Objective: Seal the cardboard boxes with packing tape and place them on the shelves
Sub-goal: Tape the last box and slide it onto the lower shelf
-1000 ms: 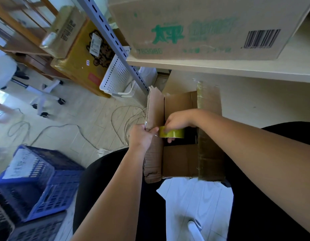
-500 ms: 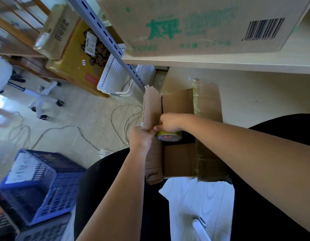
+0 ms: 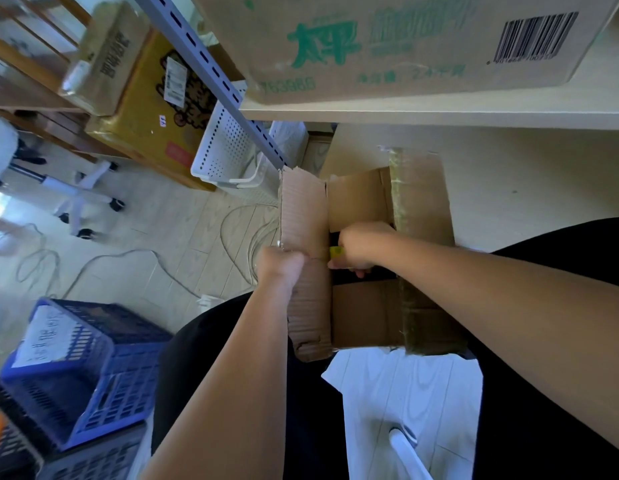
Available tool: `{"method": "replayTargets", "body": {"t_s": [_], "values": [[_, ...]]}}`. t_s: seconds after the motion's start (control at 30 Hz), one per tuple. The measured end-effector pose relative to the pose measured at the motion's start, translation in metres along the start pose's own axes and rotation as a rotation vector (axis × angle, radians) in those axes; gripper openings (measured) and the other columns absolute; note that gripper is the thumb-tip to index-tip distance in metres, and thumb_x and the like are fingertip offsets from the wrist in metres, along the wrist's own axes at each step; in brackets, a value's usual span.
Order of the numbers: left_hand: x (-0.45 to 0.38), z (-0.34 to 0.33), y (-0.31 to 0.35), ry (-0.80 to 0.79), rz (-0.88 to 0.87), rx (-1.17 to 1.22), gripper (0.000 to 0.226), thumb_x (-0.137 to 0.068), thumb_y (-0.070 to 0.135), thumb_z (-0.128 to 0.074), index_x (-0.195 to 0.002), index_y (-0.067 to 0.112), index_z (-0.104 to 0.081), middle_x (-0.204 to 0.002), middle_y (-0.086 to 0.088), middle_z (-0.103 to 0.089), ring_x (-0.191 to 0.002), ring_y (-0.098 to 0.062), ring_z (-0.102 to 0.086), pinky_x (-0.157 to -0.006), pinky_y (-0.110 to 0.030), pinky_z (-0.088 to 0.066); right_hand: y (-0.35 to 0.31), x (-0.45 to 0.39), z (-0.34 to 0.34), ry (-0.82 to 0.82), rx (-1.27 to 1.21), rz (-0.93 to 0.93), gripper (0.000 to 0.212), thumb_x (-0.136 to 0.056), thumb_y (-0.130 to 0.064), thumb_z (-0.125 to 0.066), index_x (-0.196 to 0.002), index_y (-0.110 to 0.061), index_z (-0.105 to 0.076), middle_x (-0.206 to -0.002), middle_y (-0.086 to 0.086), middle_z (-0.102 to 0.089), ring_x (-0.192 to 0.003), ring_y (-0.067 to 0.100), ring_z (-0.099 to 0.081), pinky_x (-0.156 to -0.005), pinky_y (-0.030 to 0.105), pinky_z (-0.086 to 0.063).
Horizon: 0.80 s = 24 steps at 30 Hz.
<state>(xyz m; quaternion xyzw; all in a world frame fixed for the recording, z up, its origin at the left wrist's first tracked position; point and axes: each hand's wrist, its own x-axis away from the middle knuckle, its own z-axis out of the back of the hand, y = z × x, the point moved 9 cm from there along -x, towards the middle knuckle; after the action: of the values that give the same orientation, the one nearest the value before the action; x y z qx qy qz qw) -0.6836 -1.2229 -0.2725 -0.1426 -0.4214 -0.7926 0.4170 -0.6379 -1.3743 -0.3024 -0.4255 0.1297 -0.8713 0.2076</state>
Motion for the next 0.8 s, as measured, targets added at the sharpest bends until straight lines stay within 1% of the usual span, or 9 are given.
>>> {"method": "replayTargets", "body": {"t_s": [0.1, 0.2, 0.33, 0.43, 0.5, 0.57, 0.63, 0.73, 0.8], "values": [[-0.002, -0.005, -0.006, -0.075, 0.055, 0.053, 0.031, -0.082, 0.032, -0.08, -0.094, 0.019, -0.055, -0.082, 0.005, -0.055, -0.074, -0.012, -0.051, -0.086, -0.036, -0.049, -0.003, -0.008, -0.005, -0.055, -0.06, -0.002, 0.05, -0.099, -0.053, -0.043, -0.082, -0.012, -0.065, -0.067, -0.002, -0.068, -0.069, 0.019, -0.065, -0.085, 0.034, -0.053], [-0.003, -0.008, -0.01, -0.127, 0.082, 0.004, 0.043, -0.079, 0.033, -0.082, -0.113, 0.018, -0.059, -0.099, 0.001, -0.062, -0.086, -0.017, -0.054, -0.095, -0.04, -0.048, -0.008, -0.013, -0.014, -0.132, -0.28, -0.018, 0.041, -0.105, -0.041, -0.039, -0.101, -0.003, -0.055, -0.066, 0.006, -0.062, -0.055, 0.02, -0.057, -0.068, 0.033, -0.049], [-0.008, -0.007, -0.009, -0.129, 0.104, -0.018, 0.052, -0.084, 0.022, -0.079, -0.128, 0.008, -0.056, -0.098, 0.001, -0.054, -0.093, -0.019, -0.05, -0.085, -0.036, -0.046, -0.009, -0.016, -0.017, -0.205, -0.381, -0.055, 0.048, -0.106, -0.036, -0.038, -0.073, -0.005, -0.052, -0.064, 0.011, -0.056, -0.051, 0.022, -0.051, -0.056, 0.032, -0.045], [-0.016, -0.008, -0.013, -0.183, 0.153, -0.052, 0.051, -0.081, 0.026, -0.082, -0.122, 0.011, -0.055, -0.107, -0.003, -0.054, -0.101, -0.022, -0.049, -0.081, -0.036, -0.05, -0.004, -0.019, -0.018, -0.12, -0.17, -0.125, 0.048, -0.104, -0.043, -0.04, -0.077, -0.008, -0.057, -0.064, 0.005, -0.061, -0.055, 0.019, -0.055, -0.054, 0.028, -0.043], [-0.02, -0.005, -0.017, -0.215, 0.183, -0.06, 0.06, -0.069, 0.033, -0.089, -0.113, 0.011, -0.056, -0.113, -0.003, -0.06, -0.109, -0.022, -0.053, -0.079, -0.037, -0.052, 0.001, -0.022, -0.021, -0.071, -0.042, -0.144, 0.045, -0.104, -0.045, -0.039, -0.088, -0.01, -0.061, -0.07, 0.001, -0.064, -0.06, 0.017, -0.057, -0.056, 0.027, -0.042], [-0.025, -0.005, -0.024, -0.265, 0.225, -0.061, 0.095, -0.044, 0.046, -0.096, -0.123, 0.007, -0.059, -0.124, -0.006, -0.064, -0.117, -0.028, -0.056, -0.098, -0.045, -0.048, 0.001, -0.028, -0.028, -0.109, -0.165, -0.089, 0.045, -0.105, -0.045, -0.036, -0.095, -0.008, -0.06, -0.07, 0.002, -0.064, -0.058, 0.017, -0.057, -0.058, 0.027, -0.044], [-0.034, -0.004, -0.033, -0.282, 0.243, -0.036, 0.106, -0.029, 0.05, -0.097, -0.121, 0.009, -0.062, -0.122, -0.01, -0.067, -0.113, -0.032, -0.061, -0.103, -0.05, -0.045, 0.001, -0.029, -0.03, -0.154, -0.291, -0.042, 0.048, -0.105, -0.044, -0.035, -0.091, -0.004, -0.058, -0.068, 0.002, -0.065, -0.056, 0.014, -0.059, -0.062, 0.026, -0.045], [-0.035, 0.003, -0.03, -0.207, 0.212, -0.046, 0.098, -0.044, 0.043, -0.096, -0.127, 0.01, -0.056, -0.123, -0.012, -0.065, -0.113, -0.032, -0.06, -0.103, -0.053, -0.045, 0.003, -0.032, -0.026, -0.137, -0.292, -0.025, 0.05, -0.103, -0.048, -0.04, -0.09, -0.004, -0.06, -0.072, 0.002, -0.068, -0.064, 0.014, -0.062, -0.065, 0.025, -0.046], [-0.041, 0.017, -0.028, -0.008, 0.115, -0.136, 0.111, -0.055, 0.041, -0.095, -0.147, 0.013, -0.038, -0.142, -0.013, -0.05, -0.131, -0.034, -0.047, -0.109, -0.053, -0.039, 0.005, -0.034, -0.017, -0.068, -0.2, -0.024, 0.056, -0.098, -0.056, -0.045, -0.101, -0.003, -0.064, -0.085, 0.006, -0.066, -0.075, 0.019, -0.061, -0.061, 0.028, -0.043]]}}
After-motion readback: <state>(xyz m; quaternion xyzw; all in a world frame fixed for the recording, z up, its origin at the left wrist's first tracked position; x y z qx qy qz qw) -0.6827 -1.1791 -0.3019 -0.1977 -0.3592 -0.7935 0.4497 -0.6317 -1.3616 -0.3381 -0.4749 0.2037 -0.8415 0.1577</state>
